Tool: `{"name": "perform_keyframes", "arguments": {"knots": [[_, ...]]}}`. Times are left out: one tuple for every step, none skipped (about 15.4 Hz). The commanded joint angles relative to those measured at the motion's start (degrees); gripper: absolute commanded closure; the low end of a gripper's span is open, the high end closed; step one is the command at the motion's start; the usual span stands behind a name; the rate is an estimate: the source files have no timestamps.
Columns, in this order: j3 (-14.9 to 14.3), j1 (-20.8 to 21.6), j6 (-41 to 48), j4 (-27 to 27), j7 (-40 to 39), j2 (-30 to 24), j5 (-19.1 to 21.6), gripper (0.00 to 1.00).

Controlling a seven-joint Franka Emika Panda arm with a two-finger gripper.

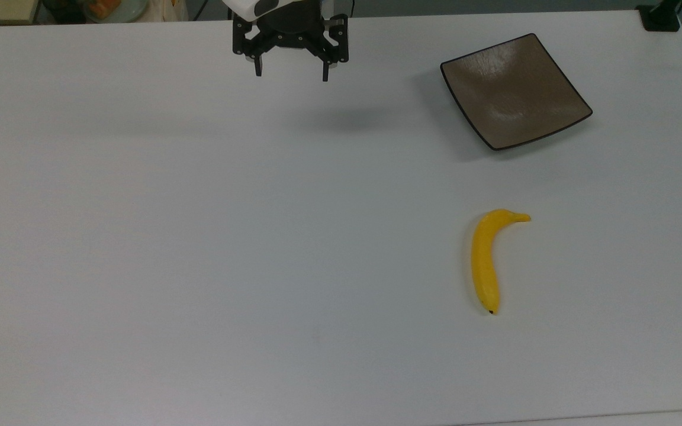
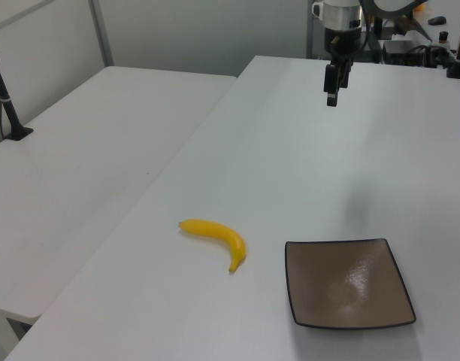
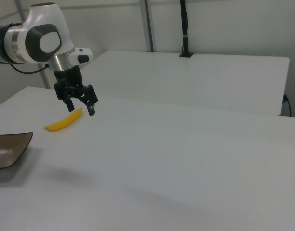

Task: Bananas placed on a ceramic plate

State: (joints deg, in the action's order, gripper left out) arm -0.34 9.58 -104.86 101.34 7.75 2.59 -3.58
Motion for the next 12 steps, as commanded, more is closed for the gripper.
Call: {"name": "perform_keyframes", "arguments": {"knots": [[-0.4, 0.1, -1.0, 1.8, -1.8, -0.7, 1.2, 0.00], [-0.4, 0.1, -1.0, 1.8, -1.8, -0.7, 1.2, 0.00], [-0.4, 0.2, -1.0, 1.8, -1.8, -0.6, 1.2, 0.00], [-0.4, 0.2, -1.0, 1.8, -1.8, -0.5, 1.2, 0.00], [-0.4, 0.2, -1.0, 1.8, -1.8, -0.6, 1.2, 0.00], [-0.4, 0.2, -1.0, 1.8, -1.8, -0.5, 1.2, 0.00], [-0.4, 0.2, -1.5, 1.7, -1.8, -0.5, 1.2, 0.00], [-0.4, 0.2, -1.8, 1.7, -1.8, -0.4, 1.2, 0.00], [-0.4, 0.2, -1.8, 1.7, -1.8, -0.4, 1.2, 0.00], [-0.4, 0.3, -1.8, 1.7, -1.7, -0.3, 1.3, 0.00], [-0.4, 0.4, -1.8, 1.7, -1.5, 0.1, 1.3, 0.00], [-0.4, 0.6, -1.9, 1.7, -1.0, 0.4, 1.3, 0.00]]}}
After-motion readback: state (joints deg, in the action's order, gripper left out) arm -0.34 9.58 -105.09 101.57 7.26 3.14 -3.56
